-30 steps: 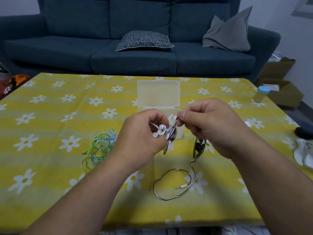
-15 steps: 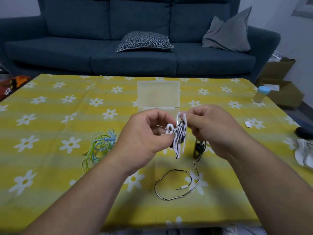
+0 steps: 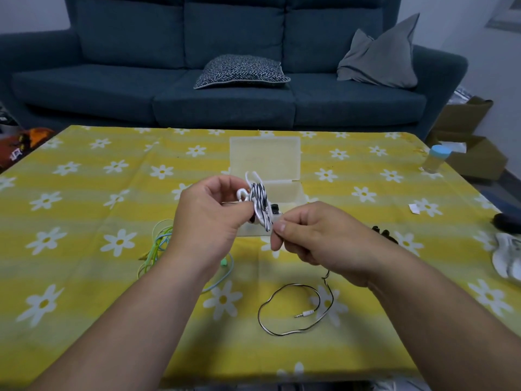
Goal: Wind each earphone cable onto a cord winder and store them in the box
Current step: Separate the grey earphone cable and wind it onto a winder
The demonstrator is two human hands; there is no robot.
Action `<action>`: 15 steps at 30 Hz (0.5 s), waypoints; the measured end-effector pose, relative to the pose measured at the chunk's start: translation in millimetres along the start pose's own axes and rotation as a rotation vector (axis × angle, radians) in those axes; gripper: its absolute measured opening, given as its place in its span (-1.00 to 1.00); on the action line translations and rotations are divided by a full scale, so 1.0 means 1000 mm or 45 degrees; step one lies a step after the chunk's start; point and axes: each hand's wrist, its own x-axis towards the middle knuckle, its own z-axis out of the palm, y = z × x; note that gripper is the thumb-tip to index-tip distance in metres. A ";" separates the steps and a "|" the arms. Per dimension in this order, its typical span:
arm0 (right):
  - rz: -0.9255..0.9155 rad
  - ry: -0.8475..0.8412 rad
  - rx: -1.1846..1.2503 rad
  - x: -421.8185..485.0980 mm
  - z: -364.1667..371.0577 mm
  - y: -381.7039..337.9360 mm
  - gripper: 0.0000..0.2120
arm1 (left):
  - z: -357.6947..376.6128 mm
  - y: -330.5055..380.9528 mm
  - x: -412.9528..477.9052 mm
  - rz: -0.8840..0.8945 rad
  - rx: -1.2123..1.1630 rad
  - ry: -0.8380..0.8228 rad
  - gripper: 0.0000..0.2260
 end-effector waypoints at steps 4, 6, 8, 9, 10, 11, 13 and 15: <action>-0.025 -0.028 -0.010 -0.002 0.001 -0.001 -0.68 | 0.001 -0.004 0.000 0.035 0.095 0.014 -0.77; -0.040 -0.043 -0.003 -0.003 0.001 -0.002 -0.69 | 0.002 -0.006 0.000 0.086 0.161 0.019 -0.79; -0.056 -0.026 0.010 -0.004 -0.001 -0.005 -0.71 | 0.002 -0.007 0.000 0.144 0.248 0.006 -0.79; -0.066 -0.004 0.031 -0.004 -0.002 -0.006 -0.73 | 0.002 -0.007 0.000 0.176 0.299 -0.014 -0.79; -0.077 0.024 0.067 -0.005 -0.004 -0.008 -0.74 | 0.002 -0.008 0.000 0.205 0.347 -0.042 -0.80; -0.089 0.059 0.119 -0.005 -0.006 -0.010 -0.74 | 0.002 -0.008 -0.001 0.229 0.392 -0.074 -0.80; -0.106 0.149 0.248 -0.006 -0.010 -0.014 -0.73 | 0.001 -0.010 -0.002 0.256 0.483 -0.129 -0.81; -0.119 0.239 0.347 -0.007 -0.015 -0.017 -0.71 | 0.002 -0.012 -0.002 0.255 0.547 -0.183 -0.79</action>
